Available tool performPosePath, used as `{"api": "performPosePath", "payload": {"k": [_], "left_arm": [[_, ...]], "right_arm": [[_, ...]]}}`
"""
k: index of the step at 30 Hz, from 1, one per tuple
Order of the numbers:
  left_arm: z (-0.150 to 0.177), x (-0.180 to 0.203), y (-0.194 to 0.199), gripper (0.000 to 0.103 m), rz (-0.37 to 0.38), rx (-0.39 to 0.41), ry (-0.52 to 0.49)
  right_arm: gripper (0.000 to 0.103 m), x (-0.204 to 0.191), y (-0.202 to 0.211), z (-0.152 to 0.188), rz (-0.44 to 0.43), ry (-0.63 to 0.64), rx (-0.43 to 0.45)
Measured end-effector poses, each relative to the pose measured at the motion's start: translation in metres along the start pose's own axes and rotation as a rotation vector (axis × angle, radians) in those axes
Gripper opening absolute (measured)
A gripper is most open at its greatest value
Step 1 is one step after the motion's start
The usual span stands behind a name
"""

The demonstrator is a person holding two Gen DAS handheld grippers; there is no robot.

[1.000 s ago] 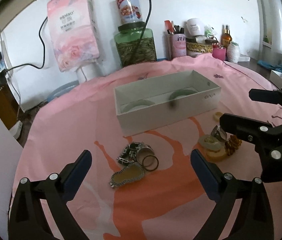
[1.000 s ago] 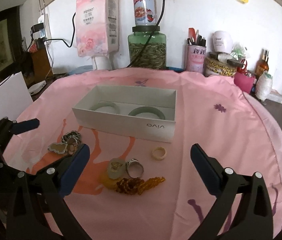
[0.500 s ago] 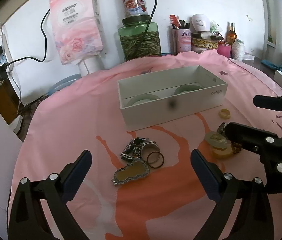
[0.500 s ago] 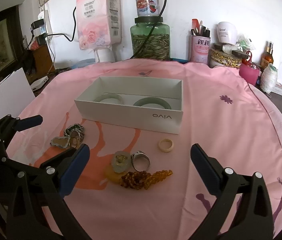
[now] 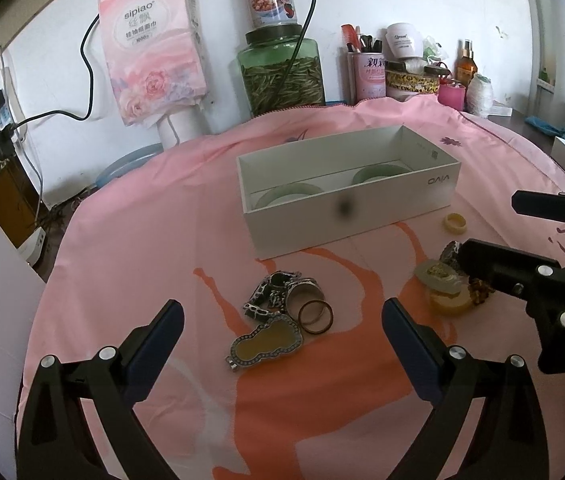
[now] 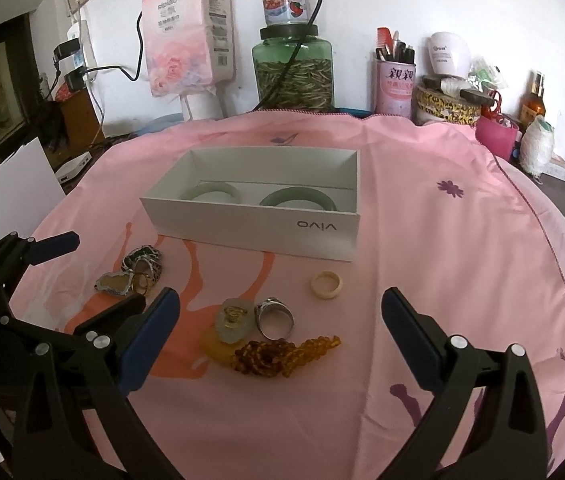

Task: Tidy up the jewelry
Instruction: 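Withdraw both tools from the box back over the table, then lower the left tool onto the pile of rings and grasp a dark ring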

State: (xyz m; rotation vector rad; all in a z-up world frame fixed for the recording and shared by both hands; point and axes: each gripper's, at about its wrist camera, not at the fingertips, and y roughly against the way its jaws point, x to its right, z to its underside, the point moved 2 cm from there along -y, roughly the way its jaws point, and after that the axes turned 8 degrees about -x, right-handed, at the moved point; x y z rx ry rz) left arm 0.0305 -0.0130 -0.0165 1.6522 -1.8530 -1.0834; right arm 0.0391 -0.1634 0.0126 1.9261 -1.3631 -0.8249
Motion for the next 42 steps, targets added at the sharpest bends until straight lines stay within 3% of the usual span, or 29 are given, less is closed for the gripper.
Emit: {"api": "performPosePath", "payload": {"k": [7,10,16,24,27,29,35,38,42], "left_arm": [[-0.001,-0.010,-0.007,0.097,-0.003,-0.031,0.009],[-0.005,-0.035,-0.006,0.097,-0.046,-0.024,0.075],[-0.009,-0.068,-0.009,0.097,-0.026,-0.040,0.200],[-0.001,-0.026,-0.012,0.097,0.156,-0.086,0.034],[0.002,-0.015,-0.014,0.096,0.164,-0.092,-0.013],[0.003,-0.014,-0.017,0.086,0.162,-0.103,-0.015],[-0.001,-0.047,-0.028,0.085,0.052,-0.120,0.096],[-0.001,-0.060,-0.030,0.082,0.068,-0.134,0.156],[-0.002,-0.049,-0.024,0.075,0.105,-0.108,0.106]], "right_arm": [[0.096,0.005,0.000,-0.001,0.006,-0.030,-0.004],[0.096,0.010,0.000,-0.001,0.006,-0.051,-0.005],[0.096,0.021,-0.002,-0.002,-0.037,-0.115,-0.031],[0.096,0.026,-0.004,-0.001,-0.055,-0.152,-0.048],[0.096,0.027,-0.004,-0.001,-0.055,-0.153,-0.048],[0.096,0.027,-0.004,-0.001,-0.054,-0.152,-0.048],[0.096,0.026,-0.003,-0.002,-0.056,-0.154,-0.046],[0.096,0.026,-0.002,-0.002,-0.061,-0.157,-0.042],[0.096,0.026,0.000,-0.002,-0.062,-0.158,-0.037]]}}
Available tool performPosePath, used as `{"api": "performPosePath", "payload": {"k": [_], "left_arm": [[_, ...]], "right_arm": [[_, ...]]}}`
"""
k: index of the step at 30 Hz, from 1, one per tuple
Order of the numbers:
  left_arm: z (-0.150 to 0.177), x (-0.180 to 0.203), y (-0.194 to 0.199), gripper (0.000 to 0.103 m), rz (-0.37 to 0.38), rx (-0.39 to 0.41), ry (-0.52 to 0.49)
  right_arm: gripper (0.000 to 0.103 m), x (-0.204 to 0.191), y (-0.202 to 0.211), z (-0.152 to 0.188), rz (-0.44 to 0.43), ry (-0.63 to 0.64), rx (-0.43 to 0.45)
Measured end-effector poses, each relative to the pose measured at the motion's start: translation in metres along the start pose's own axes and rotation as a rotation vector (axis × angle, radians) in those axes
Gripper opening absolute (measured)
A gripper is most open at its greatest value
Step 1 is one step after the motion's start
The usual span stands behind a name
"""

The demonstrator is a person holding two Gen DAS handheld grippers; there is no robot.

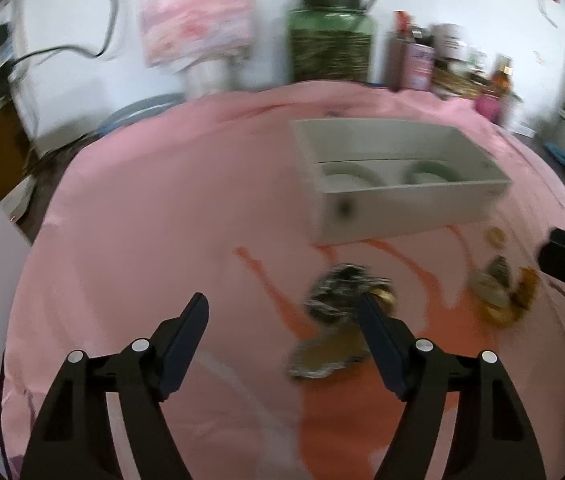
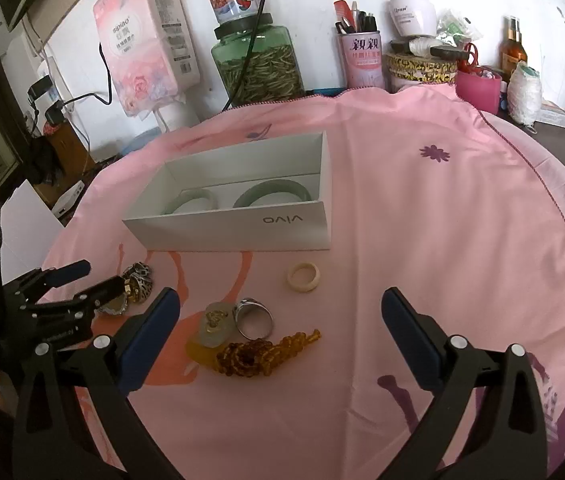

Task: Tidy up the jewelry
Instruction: 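Lower the left tool onto the pile of rings and grasp a dark ring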

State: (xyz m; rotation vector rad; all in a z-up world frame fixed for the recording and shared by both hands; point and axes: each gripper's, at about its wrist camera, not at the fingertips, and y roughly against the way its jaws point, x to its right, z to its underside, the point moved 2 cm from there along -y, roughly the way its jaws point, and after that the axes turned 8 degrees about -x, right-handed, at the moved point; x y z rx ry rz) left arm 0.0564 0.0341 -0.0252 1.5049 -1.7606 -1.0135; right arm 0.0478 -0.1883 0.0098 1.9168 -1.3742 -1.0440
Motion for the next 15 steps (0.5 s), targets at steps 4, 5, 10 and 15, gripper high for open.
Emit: {"api": "performPosePath", "payload": {"k": [4,5,10,15], "left_arm": [[0.007,0.023,0.005,0.075,0.030,0.022,-0.093],[0.008,0.026,0.005,0.075,0.042,0.021,-0.104],[0.012,0.041,0.002,0.049,0.074,0.013,-0.163],[0.013,0.045,0.004,0.032,0.125,0.013,-0.173]], "right_arm": [[0.096,-0.001,-0.001,0.000,0.001,0.003,-0.006],[0.096,-0.001,-0.001,0.000,0.002,0.005,-0.006],[0.096,-0.005,0.000,0.001,0.011,0.018,0.004],[0.096,-0.005,0.001,0.001,0.013,0.023,0.010]]}}
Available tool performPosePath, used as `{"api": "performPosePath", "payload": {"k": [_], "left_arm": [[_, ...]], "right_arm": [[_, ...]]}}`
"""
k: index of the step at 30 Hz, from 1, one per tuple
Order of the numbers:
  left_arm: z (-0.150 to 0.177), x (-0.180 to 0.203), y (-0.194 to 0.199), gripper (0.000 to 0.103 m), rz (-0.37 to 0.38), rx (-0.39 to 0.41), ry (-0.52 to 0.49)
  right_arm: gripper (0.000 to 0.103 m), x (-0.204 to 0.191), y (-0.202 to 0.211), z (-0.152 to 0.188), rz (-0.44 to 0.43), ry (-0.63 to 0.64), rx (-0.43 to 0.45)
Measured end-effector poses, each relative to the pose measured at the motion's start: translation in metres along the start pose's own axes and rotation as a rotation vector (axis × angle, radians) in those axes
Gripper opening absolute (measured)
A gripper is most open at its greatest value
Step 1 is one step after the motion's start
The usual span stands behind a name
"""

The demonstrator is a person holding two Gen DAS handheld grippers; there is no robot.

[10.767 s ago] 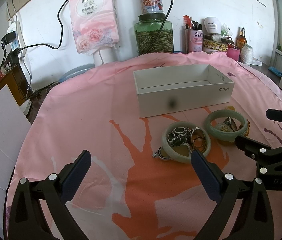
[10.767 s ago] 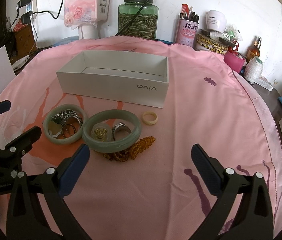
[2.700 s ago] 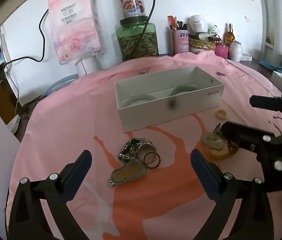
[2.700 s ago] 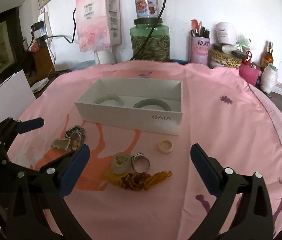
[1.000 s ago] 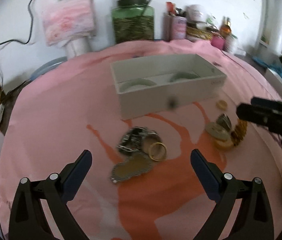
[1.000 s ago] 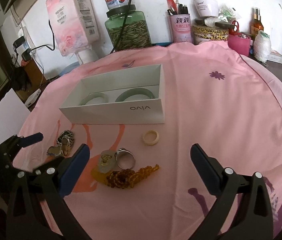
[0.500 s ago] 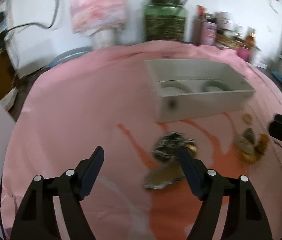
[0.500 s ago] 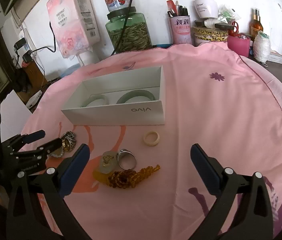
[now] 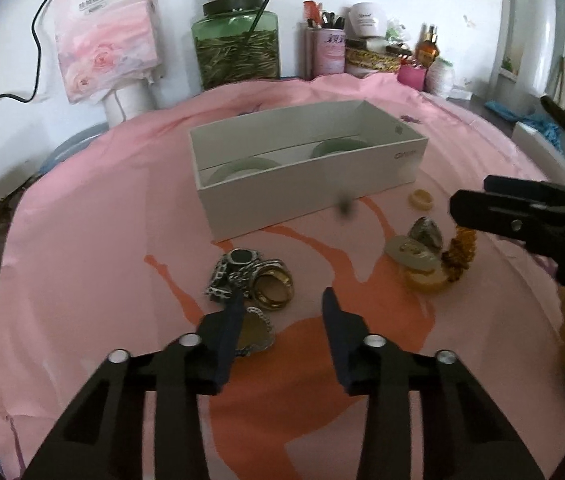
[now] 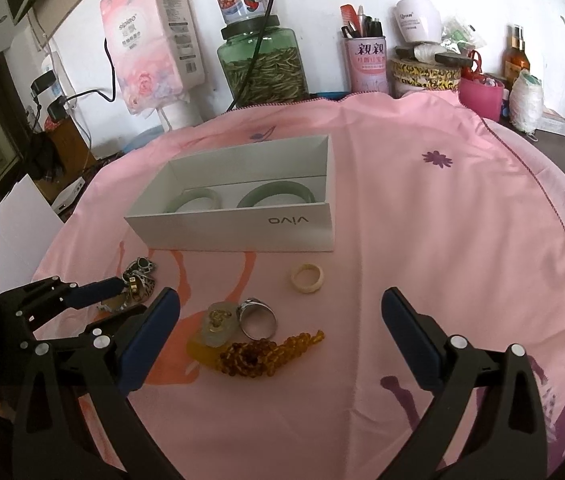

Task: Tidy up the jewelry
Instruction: 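Lower the left tool onto the pile of rings and grasp a dark ring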

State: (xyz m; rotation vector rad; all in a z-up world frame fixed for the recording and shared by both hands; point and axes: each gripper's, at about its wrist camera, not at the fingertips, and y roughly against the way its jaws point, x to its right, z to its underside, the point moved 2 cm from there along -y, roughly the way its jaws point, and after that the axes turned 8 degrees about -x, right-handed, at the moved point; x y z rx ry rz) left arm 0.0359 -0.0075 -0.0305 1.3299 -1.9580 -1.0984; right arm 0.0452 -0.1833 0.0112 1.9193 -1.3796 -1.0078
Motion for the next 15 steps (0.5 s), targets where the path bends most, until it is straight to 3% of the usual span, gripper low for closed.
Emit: {"api": "performPosePath", "payload": {"k": [2,15], "left_arm": [[0.000,0.001,0.000,0.028,0.018,0.001,-0.002],[-0.012,-0.001,-0.008,0.029,-0.016,0.002,0.008]], "right_arm": [[0.096,0.000,0.000,0.000,0.002,0.001,0.001],[0.096,-0.002,0.000,0.000,0.007,0.008,0.000]]}}
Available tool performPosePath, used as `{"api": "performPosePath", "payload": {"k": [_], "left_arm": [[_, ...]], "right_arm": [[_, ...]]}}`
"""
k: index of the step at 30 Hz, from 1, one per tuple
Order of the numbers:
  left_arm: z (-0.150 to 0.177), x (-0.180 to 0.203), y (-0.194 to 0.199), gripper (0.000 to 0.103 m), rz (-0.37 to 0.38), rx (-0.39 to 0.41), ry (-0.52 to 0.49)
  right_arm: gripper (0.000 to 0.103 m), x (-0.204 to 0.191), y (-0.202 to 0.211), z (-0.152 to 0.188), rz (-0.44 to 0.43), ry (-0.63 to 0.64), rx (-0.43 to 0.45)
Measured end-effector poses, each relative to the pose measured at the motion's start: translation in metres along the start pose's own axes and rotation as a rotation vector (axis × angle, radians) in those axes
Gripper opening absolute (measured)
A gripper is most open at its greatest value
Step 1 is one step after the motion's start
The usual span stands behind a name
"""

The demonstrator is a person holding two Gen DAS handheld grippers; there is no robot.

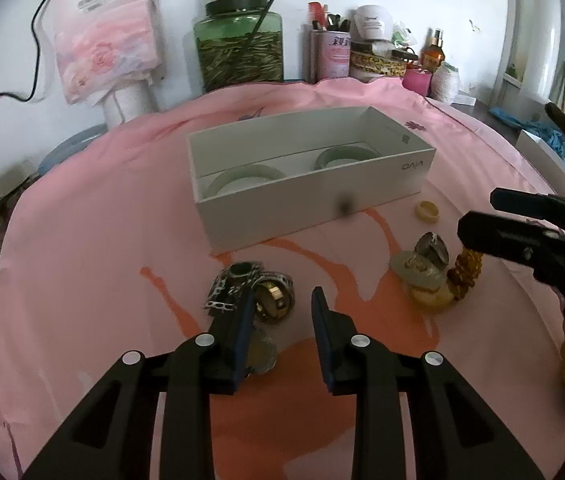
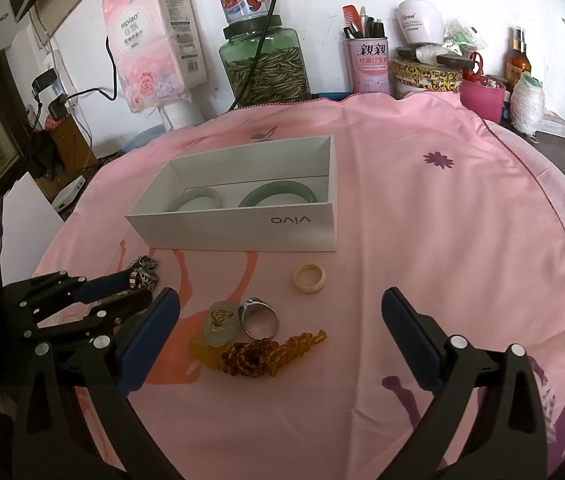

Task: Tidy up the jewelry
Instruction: 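Lower the left tool onto the pile of rings and grasp a dark ring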

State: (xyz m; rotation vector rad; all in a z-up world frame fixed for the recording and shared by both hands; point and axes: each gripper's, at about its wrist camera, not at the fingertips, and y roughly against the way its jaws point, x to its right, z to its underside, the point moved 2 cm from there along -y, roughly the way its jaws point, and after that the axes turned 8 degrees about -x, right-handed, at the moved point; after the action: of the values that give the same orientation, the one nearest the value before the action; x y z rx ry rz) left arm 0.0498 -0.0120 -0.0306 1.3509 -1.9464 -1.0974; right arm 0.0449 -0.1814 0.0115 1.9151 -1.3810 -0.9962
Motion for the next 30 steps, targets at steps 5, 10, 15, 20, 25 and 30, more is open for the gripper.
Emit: {"api": "performPosePath", "payload": {"k": [5,10,15,20,25,30], "left_arm": [[-0.002,-0.002,-0.005,0.028,0.023,-0.019,0.001],[0.006,0.001,0.003,0.028,0.051,-0.019,-0.031],[0.010,0.009,0.006,0.027,0.078,-0.015,-0.065],[0.008,0.002,0.011,0.024,0.163,-0.004,-0.021],[0.012,0.020,0.017,0.024,0.181,0.009,-0.095],[0.005,-0.002,0.025,0.024,0.057,0.073,-0.008]], "right_arm": [[0.096,0.000,-0.001,0.000,0.006,0.005,0.001],[0.096,0.001,-0.001,-0.001,0.004,0.005,-0.003],[0.096,0.001,-0.001,-0.001,-0.002,0.005,-0.006],[0.096,0.001,-0.001,-0.001,-0.002,0.005,-0.006],[0.096,0.001,0.000,-0.001,0.004,0.007,0.000],[0.096,0.001,0.000,-0.001,-0.002,0.002,0.000]]}}
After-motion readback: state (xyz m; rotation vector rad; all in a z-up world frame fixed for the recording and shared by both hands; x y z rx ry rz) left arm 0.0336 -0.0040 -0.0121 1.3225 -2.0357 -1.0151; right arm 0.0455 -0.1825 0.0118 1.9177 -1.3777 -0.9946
